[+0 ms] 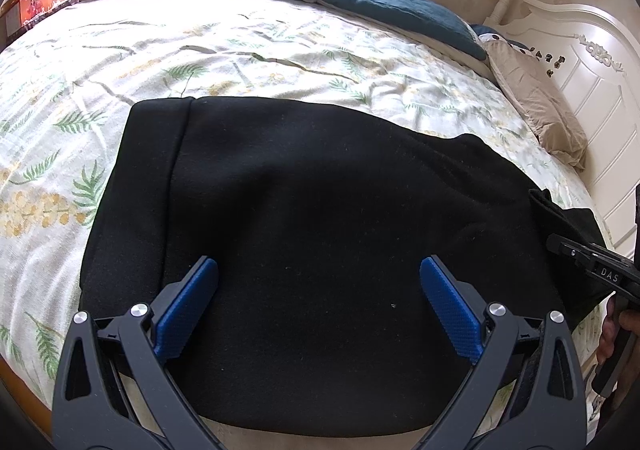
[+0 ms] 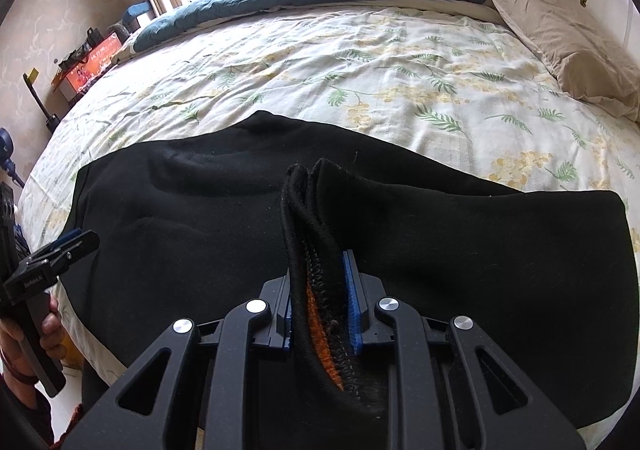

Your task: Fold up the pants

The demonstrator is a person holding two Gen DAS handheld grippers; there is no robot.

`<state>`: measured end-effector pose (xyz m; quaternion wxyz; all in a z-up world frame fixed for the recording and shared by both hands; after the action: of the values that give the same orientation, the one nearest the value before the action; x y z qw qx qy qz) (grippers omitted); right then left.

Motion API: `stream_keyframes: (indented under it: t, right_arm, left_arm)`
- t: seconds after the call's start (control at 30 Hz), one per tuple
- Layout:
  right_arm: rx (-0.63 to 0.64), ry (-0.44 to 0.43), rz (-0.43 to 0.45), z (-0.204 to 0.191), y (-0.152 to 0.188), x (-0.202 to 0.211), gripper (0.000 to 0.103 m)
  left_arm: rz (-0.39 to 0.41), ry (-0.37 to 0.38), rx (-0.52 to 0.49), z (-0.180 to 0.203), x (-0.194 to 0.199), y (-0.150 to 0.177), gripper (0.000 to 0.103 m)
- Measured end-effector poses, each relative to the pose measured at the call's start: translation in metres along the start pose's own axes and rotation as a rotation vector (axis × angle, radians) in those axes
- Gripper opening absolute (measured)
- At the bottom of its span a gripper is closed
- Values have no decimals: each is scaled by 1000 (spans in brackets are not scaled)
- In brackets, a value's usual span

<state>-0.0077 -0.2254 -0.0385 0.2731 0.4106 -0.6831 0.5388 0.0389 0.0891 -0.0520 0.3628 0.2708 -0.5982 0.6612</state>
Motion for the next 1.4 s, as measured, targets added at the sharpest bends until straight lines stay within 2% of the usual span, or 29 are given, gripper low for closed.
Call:
stream_keyframes:
  t: [0.1, 0.2, 0.27, 0.33, 0.4, 0.47, 0.53, 0.67, 0.77, 0.83, 0.93, 1.03, 1.07, 1.1, 1.13, 1.3, 1.4]
  right_arm:
    - [-32, -31, 13, -1, -1, -1, 28]
    - [-85, -130, 14, -5, -1, -3, 32]
    - [-98, -188, 16, -11, -1, -5, 42]
    - [-105, -240, 26, -17, -2, -6, 47]
    - [-111, -291, 37, -21, -4, -4, 47]
    - [-139, -415, 45, -25, -5, 6, 47]
    - [-134, -461, 75, -24, -8, 23, 47]
    - [-166, -430, 221, 30, -17, 84, 50]
    - [-279, -313, 309, 113, -16, 118, 57]
    - [-392, -234, 292, 179, -7, 119, 58]
    - [-502, -290, 175, 231, 9, 90, 58]
    - [-531, -423, 154, 243, 17, 68, 55]
    - [-520, -451, 171, 243, 17, 65, 36]
    - [-508, -468, 169, 242, 17, 62, 30]
    - [-512, -449, 154, 244, 20, 58, 24]
    - [-564, -485, 158, 244, 27, 53, 26]
    - [-581, -515, 151, 239, 38, 66, 35]
  left_arm:
    - [-2, 2, 2, 0, 0, 0, 101]
    - [-3, 3, 4, 0, -1, 0, 101]
    - [-4, 2, 1, -1, -1, 0, 101]
    - [-5, 1, -3, 0, -1, 0, 101]
    - [-6, 0, -5, -1, -1, 0, 101]
    - [-6, 1, -6, 0, 0, 1, 101]
    - [-8, 3, -4, 0, 0, 1, 101]
    - [-10, 14, 8, 0, 1, 1, 101]
    - [-8, 15, 8, 0, 1, 2, 101]
    - [-5, 12, -1, 0, 1, 2, 101]
    - [-3, 7, -11, 1, 2, 2, 101]
    - [-1, 0, -26, 2, 3, 2, 101]
    - [-2, -1, -29, 2, 2, 3, 101]
    - [-2, -3, -33, 2, 2, 3, 101]
    - [-2, -5, -36, 2, 2, 3, 101]
    - [-2, -7, -37, 3, 2, 3, 101]
    - [-4, -2, -35, 2, 1, 3, 101]
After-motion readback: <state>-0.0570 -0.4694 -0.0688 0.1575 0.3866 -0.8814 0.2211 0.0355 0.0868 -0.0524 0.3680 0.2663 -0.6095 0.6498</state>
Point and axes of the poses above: each gripper's, at about its wrist camera, not at the fingertips, and x roughly against the way its jaws point, z to its right, y to its underside, the point moved 4 cm from there along -x, roughly the way its jaws point, and after that the axes turned 9 degrees about -y, right-handed, at the moved point
